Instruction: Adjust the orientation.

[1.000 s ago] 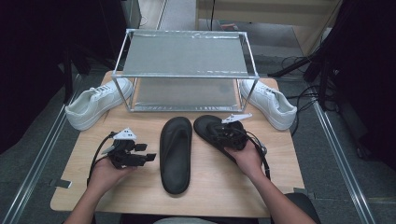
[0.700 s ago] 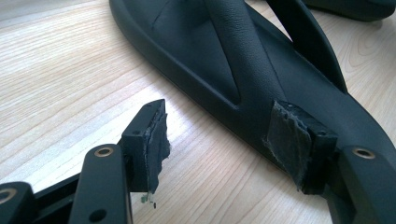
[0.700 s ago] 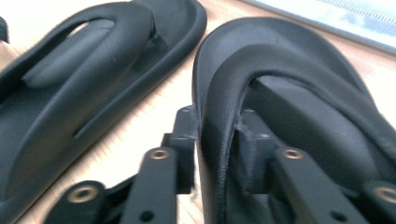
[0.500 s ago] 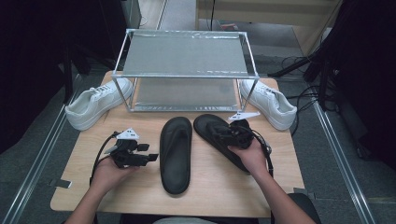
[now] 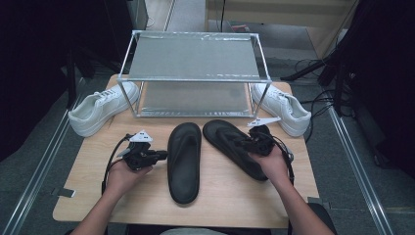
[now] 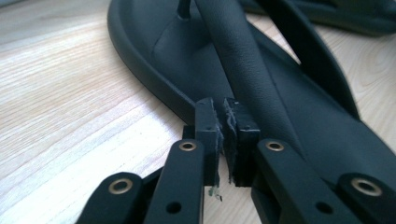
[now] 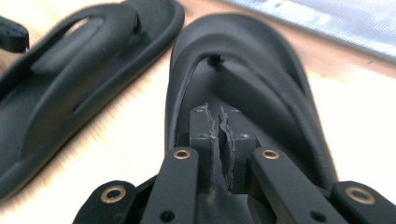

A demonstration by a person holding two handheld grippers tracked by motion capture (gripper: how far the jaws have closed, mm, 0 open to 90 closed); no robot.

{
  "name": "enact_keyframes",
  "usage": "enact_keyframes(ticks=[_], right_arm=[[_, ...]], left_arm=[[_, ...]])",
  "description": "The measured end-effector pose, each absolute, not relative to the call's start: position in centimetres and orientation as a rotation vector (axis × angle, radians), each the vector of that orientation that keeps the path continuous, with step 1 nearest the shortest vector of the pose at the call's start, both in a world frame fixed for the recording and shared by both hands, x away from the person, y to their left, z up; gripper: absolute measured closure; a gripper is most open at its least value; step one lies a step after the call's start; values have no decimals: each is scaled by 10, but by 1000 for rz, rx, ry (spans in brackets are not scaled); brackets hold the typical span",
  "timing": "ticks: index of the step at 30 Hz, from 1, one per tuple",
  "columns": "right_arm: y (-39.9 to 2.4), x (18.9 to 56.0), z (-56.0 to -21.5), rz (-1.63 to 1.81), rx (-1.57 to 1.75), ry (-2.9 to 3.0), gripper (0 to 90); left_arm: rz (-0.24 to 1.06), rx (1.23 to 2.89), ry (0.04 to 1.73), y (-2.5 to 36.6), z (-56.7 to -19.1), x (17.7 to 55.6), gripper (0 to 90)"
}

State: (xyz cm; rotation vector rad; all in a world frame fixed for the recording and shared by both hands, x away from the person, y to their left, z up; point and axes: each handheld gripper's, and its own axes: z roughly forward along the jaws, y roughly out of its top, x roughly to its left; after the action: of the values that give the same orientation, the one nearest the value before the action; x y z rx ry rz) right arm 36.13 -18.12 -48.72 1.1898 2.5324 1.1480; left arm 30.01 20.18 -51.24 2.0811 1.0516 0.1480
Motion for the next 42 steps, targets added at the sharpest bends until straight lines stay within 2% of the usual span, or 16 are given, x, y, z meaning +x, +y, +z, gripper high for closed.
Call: enact_keyframes(ticks=[12, 32, 33, 36, 42], right_arm=[[-162, 358, -493, 1120, 1141, 2569, 827], [-156, 359, -497, 1186, 1150, 2593, 825], [-155, 359, -497, 1187, 1147, 2593, 826], [-154, 358, -497, 1190, 1146, 2596, 826], [-153, 358, -497, 1190, 1135, 2598, 825]], left_arm=[[152, 2107, 1049, 195, -517, 305, 852], [101, 2096, 1048, 194, -517, 303, 859], [101, 2096, 1048, 194, -517, 303, 831], [117, 2109, 1043, 191, -516, 302, 826], [71, 2106, 1035, 190, -517, 302, 871]])
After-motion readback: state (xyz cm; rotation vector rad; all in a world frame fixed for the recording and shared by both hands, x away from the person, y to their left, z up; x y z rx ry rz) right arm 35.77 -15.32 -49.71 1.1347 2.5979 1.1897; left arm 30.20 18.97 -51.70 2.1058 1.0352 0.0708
